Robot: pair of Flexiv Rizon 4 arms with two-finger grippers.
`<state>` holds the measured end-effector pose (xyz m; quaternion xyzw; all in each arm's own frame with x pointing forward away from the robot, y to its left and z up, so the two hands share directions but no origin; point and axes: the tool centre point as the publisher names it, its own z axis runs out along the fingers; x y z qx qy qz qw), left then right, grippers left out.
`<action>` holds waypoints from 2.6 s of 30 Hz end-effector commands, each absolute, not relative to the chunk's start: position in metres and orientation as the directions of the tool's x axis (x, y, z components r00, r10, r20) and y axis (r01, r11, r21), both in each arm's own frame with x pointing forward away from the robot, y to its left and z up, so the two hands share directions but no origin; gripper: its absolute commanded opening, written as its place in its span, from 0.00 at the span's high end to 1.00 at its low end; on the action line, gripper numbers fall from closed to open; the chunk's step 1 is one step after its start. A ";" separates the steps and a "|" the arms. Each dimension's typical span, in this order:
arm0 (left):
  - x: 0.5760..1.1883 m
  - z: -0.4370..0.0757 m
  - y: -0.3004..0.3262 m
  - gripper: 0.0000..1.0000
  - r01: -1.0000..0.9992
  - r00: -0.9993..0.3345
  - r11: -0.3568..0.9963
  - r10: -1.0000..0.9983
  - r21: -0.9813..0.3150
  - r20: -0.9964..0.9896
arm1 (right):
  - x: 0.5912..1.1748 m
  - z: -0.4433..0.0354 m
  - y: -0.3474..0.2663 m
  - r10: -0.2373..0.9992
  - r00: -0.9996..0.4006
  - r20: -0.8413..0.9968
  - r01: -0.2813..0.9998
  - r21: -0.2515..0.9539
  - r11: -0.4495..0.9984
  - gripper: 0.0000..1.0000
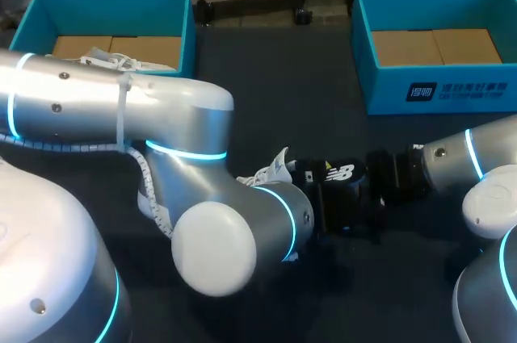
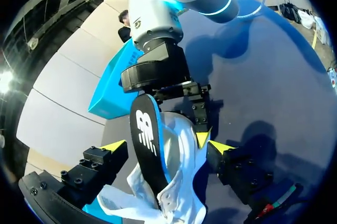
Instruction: Take the shoe out of the shoebox, open the shoe tongue, remove and reinsert the insole, then place the shoe into the shoebox
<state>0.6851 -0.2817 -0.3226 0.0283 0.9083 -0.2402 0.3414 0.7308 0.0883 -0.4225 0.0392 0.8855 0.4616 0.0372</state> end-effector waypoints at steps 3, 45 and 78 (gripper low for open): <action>0.685 -0.322 -0.280 0.00 0.215 -0.765 0.883 -0.113 -0.418 -0.634 | 0.730 -0.422 0.089 0.105 -0.994 -0.030 0.036 0.818 0.574 1.00; 0.703 -0.330 -0.282 0.59 0.080 -0.648 0.883 -0.307 -0.462 -0.697 | 0.730 -0.422 0.089 0.105 -0.994 -0.030 0.036 0.818 0.574 1.00; 0.712 -0.350 -0.284 0.68 0.074 -0.525 0.858 -0.400 -0.508 -0.751 | 0.730 -0.422 0.089 0.105 -0.994 -0.030 0.036 0.818 0.574 1.00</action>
